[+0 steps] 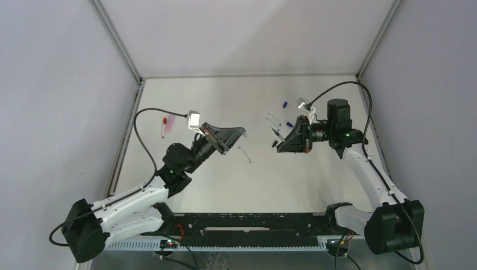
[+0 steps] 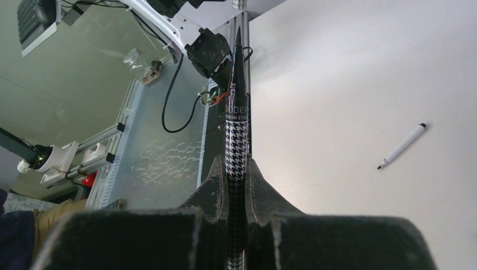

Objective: Insert the pens into the pen caps
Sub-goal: Pick up the pen cap from the center of the board, then insert the pen cap onto the pen.

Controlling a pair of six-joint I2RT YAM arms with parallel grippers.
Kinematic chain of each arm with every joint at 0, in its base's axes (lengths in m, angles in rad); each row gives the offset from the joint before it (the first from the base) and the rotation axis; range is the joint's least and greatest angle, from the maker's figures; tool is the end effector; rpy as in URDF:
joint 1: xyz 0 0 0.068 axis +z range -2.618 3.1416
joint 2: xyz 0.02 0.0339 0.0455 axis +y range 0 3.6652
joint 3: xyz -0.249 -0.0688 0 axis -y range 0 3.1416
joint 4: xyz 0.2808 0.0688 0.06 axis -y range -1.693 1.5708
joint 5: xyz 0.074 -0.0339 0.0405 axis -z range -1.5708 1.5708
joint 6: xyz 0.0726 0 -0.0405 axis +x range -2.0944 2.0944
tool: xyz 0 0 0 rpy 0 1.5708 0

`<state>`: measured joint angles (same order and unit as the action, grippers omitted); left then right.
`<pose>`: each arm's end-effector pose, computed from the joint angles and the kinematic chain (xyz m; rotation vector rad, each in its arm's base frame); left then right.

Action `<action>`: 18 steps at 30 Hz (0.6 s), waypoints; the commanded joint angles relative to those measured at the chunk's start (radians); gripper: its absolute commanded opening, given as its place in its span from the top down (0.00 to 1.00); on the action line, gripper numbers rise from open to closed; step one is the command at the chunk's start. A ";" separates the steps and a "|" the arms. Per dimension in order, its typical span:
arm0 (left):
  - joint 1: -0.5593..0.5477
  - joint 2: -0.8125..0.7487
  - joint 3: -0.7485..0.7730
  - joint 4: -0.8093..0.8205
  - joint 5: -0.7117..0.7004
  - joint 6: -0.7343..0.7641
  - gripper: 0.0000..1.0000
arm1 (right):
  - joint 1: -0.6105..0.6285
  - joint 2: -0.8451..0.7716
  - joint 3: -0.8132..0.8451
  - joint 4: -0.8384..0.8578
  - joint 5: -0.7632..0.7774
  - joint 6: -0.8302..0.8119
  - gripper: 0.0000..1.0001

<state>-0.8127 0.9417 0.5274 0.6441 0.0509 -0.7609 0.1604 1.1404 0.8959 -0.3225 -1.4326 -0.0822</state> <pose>0.2017 -0.2184 0.2901 0.0856 1.4737 -1.3439 0.2589 0.1147 0.2849 -1.0244 1.6088 1.5340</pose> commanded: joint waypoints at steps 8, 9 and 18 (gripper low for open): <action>-0.119 0.170 0.009 0.603 -0.245 -0.004 1.00 | 0.061 -0.051 0.056 0.069 -0.026 0.084 1.00; -0.129 0.190 0.013 0.646 -0.257 0.010 1.00 | 0.068 -0.053 0.065 0.053 -0.020 0.065 1.00; -0.204 0.313 0.088 0.771 -0.280 0.042 1.00 | 0.072 -0.068 0.093 0.037 -0.008 0.075 1.00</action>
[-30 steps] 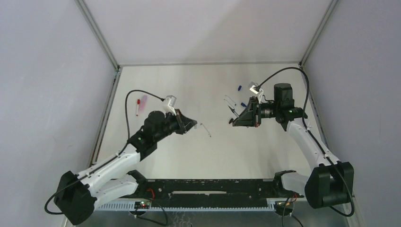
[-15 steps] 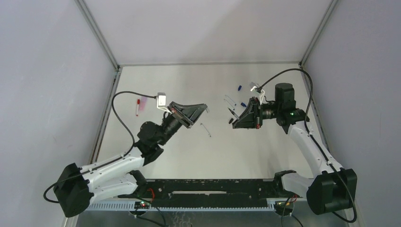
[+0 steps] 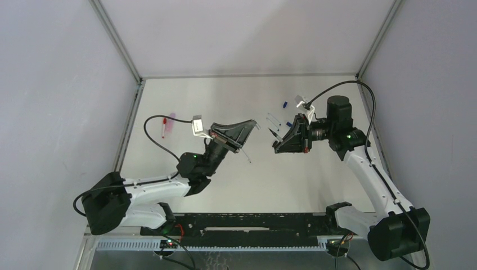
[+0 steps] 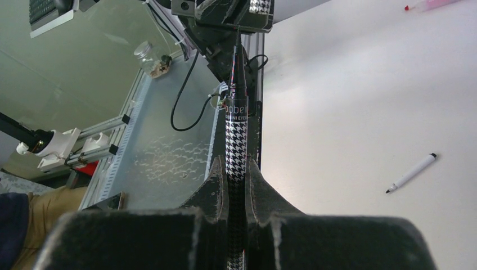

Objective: Insert the pens into the pen caps
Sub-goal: Insert the pen cap onto the pen.

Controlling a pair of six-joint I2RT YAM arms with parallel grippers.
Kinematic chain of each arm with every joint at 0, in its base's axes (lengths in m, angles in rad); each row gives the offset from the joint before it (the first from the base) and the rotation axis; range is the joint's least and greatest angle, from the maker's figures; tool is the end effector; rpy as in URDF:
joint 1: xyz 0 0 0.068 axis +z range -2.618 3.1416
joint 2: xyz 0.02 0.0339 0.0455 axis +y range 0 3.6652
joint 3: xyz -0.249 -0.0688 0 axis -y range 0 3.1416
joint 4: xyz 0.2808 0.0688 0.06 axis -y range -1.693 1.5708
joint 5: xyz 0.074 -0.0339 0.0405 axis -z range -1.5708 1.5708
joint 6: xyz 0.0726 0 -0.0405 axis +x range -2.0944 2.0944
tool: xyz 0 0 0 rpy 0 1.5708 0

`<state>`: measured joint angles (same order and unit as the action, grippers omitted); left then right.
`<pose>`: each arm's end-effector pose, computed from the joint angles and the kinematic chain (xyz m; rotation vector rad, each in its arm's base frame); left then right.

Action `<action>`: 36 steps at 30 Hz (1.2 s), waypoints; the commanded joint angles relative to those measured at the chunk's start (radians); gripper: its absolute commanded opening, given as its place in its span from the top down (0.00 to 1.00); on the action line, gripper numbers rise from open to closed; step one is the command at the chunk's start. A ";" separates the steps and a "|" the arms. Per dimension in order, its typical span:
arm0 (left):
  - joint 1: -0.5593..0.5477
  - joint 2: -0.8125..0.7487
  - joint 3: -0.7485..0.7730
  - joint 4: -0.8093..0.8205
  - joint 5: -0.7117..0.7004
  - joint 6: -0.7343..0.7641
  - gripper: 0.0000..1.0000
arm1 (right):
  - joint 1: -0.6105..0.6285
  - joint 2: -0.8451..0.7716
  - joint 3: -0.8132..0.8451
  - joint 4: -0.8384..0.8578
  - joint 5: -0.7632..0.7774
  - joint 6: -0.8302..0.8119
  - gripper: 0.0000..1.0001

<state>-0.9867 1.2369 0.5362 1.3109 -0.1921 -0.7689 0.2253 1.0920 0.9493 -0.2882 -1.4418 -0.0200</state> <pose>0.1829 -0.2516 0.2968 -0.0802 1.0822 -1.5100 0.2446 0.1299 0.3191 -1.1181 1.5158 1.5423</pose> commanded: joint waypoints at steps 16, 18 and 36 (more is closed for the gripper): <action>-0.071 0.071 0.117 0.141 -0.073 0.048 1.00 | 0.035 -0.022 0.040 0.015 0.001 0.015 1.00; -0.073 0.077 0.120 0.143 -0.073 0.046 1.00 | 0.036 -0.022 0.040 0.019 -0.001 0.029 1.00; -0.077 0.102 0.113 0.148 -0.079 0.018 1.00 | 0.036 -0.021 0.042 0.049 -0.009 0.062 1.00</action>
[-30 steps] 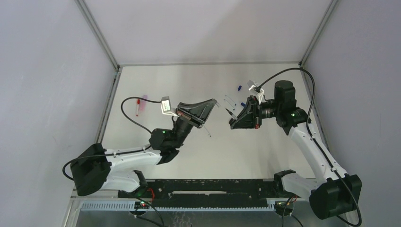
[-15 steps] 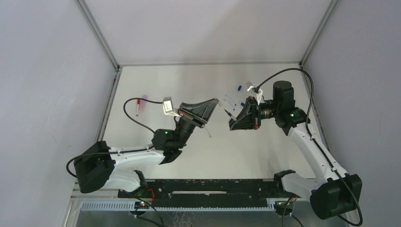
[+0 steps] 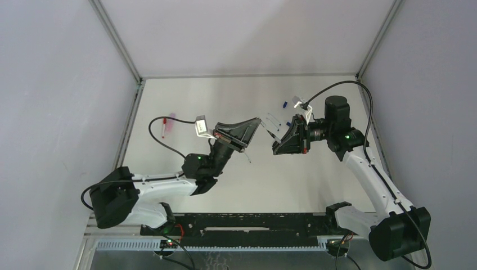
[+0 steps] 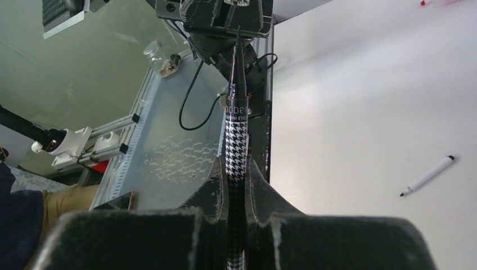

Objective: Insert the pens into the pen caps
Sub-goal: Insert the pen cap onto the pen.

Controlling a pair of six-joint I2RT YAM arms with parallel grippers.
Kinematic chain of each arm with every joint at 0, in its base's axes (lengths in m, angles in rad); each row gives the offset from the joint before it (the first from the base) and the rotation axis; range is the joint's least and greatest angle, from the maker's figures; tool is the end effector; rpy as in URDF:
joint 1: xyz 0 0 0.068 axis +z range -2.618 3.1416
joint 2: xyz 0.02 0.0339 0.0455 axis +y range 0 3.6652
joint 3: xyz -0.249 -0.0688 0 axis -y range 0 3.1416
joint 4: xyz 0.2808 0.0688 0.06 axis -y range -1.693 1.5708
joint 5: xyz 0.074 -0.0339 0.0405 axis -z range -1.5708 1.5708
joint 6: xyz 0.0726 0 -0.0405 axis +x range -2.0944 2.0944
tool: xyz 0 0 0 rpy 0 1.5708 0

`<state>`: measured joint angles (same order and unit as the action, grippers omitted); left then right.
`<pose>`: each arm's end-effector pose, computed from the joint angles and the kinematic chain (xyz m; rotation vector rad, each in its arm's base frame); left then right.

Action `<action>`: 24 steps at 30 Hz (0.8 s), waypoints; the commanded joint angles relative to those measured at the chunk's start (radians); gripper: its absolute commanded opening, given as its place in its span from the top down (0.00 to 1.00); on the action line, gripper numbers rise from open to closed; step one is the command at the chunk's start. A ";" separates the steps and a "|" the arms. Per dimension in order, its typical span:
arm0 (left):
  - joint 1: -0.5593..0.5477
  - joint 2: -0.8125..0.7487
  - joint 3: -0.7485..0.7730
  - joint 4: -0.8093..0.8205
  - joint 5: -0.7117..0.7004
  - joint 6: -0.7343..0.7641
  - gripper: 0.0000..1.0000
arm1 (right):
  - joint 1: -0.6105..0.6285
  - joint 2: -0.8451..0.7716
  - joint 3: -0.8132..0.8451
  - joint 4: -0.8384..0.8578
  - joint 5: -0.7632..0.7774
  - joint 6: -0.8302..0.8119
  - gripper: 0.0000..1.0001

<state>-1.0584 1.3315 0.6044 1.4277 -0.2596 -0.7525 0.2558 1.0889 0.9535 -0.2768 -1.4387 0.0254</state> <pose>0.1736 -0.2705 0.3065 -0.1214 0.9999 -1.5631 0.2406 0.1373 0.3222 -1.1262 1.5268 1.5785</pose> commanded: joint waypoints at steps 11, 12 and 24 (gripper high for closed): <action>-0.008 0.018 0.048 0.033 -0.006 -0.013 1.00 | 0.001 -0.023 0.039 0.036 -0.008 0.015 1.00; -0.008 0.018 0.048 0.034 -0.006 -0.014 1.00 | 0.001 -0.023 0.039 0.036 -0.007 0.016 1.00; -0.011 0.023 0.040 0.035 -0.006 -0.029 1.00 | -0.006 -0.023 0.039 0.040 0.001 0.020 1.00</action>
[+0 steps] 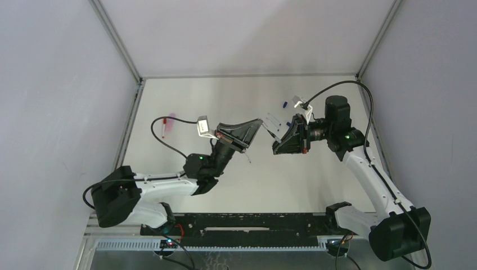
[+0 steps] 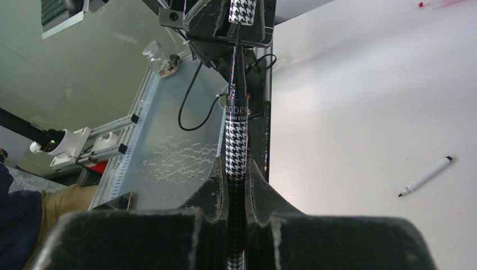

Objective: Insert the pens into the pen caps
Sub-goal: Insert the pen cap onto the pen.

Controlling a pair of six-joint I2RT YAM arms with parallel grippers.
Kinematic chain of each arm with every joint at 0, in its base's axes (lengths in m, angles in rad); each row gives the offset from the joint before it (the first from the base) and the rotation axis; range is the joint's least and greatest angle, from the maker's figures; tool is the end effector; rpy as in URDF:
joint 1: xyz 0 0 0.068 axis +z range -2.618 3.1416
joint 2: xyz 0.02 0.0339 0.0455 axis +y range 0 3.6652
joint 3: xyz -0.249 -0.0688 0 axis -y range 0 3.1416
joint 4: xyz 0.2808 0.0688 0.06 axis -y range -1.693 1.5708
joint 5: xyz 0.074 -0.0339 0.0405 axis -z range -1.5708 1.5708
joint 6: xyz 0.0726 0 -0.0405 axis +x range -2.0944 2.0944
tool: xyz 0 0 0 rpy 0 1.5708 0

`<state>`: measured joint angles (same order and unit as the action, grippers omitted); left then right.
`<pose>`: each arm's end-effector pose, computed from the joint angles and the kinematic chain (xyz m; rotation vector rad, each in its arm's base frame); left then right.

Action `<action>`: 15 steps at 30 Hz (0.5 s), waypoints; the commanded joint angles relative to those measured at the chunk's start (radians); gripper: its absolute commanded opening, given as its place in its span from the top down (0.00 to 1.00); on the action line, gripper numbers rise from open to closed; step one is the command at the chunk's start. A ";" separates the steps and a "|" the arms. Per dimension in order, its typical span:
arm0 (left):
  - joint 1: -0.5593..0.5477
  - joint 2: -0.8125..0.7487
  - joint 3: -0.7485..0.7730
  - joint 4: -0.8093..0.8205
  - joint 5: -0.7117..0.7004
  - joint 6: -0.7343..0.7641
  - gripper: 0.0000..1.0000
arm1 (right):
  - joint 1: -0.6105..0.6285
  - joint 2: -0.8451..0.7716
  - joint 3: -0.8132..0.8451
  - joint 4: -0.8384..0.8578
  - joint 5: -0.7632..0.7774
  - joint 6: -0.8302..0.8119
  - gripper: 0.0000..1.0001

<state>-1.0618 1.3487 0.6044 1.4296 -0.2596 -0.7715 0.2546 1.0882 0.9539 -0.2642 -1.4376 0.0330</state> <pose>0.1741 -0.2738 0.3015 -0.1264 1.0182 -1.5771 0.2411 0.1371 0.3235 -1.1263 1.5219 1.5734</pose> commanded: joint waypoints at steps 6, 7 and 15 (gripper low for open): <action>-0.010 0.007 0.038 0.033 -0.007 -0.014 1.00 | -0.006 -0.023 0.039 0.030 0.000 0.013 1.00; -0.010 0.007 0.038 0.033 -0.007 -0.014 1.00 | -0.006 -0.022 0.039 0.030 0.001 0.014 1.00; -0.011 0.012 0.034 0.032 -0.010 -0.023 1.00 | -0.014 -0.025 0.038 0.035 0.000 0.019 1.00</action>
<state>-1.0649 1.3544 0.6044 1.4311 -0.2596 -0.7868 0.2478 1.0878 0.9543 -0.2623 -1.4376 0.0353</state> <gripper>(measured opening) 0.035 0.085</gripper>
